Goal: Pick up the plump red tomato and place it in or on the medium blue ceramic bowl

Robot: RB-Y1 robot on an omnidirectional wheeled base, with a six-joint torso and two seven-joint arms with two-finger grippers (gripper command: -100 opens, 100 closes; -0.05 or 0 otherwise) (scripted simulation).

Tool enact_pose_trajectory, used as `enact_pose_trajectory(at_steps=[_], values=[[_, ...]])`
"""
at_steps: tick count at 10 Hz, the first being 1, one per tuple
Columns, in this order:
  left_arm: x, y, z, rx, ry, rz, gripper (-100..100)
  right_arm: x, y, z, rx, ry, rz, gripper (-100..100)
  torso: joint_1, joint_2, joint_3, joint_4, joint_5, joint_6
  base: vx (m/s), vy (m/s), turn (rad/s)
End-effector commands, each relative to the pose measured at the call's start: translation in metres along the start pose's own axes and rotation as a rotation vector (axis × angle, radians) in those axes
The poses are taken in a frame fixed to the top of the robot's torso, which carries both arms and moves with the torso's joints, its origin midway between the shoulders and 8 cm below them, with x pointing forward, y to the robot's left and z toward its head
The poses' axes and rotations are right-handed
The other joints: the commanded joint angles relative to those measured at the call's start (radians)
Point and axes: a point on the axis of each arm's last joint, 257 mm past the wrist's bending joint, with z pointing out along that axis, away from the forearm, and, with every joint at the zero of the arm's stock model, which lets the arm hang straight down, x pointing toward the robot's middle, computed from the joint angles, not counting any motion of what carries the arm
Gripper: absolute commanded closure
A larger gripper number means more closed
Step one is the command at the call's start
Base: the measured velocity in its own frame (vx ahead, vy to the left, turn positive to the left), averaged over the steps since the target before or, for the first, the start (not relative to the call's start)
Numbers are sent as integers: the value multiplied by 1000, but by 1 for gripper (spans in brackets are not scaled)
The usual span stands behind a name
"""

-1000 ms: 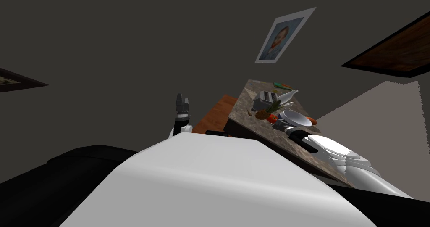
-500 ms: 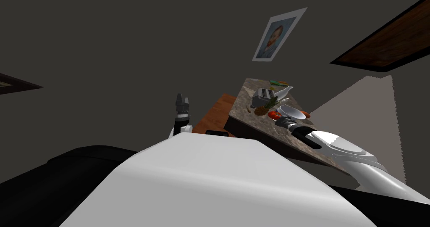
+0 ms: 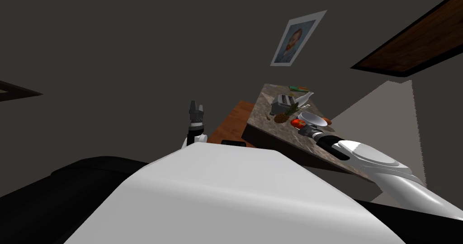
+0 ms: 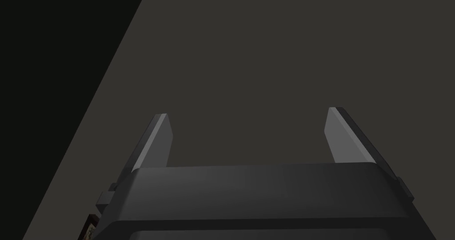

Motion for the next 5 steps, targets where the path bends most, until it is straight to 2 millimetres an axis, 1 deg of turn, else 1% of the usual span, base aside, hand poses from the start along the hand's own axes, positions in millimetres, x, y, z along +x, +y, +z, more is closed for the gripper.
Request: enact_pose_trajectory(at_steps=[1,3,5], values=[[0,0,0,0,0,0,0,6,-7,-2,6,12,27,100,0,0,0,0,0,0,-16,35,-9],[0,0,0,0,0,0,0,17,-17,-7,14,30,52,100,0,0,0,0,0,0,-14,30,15],[0,0,0,0,0,0,0,37,-34,-18,21,64,63,100,0,-1,0,0,1,-1,1,17,80]])
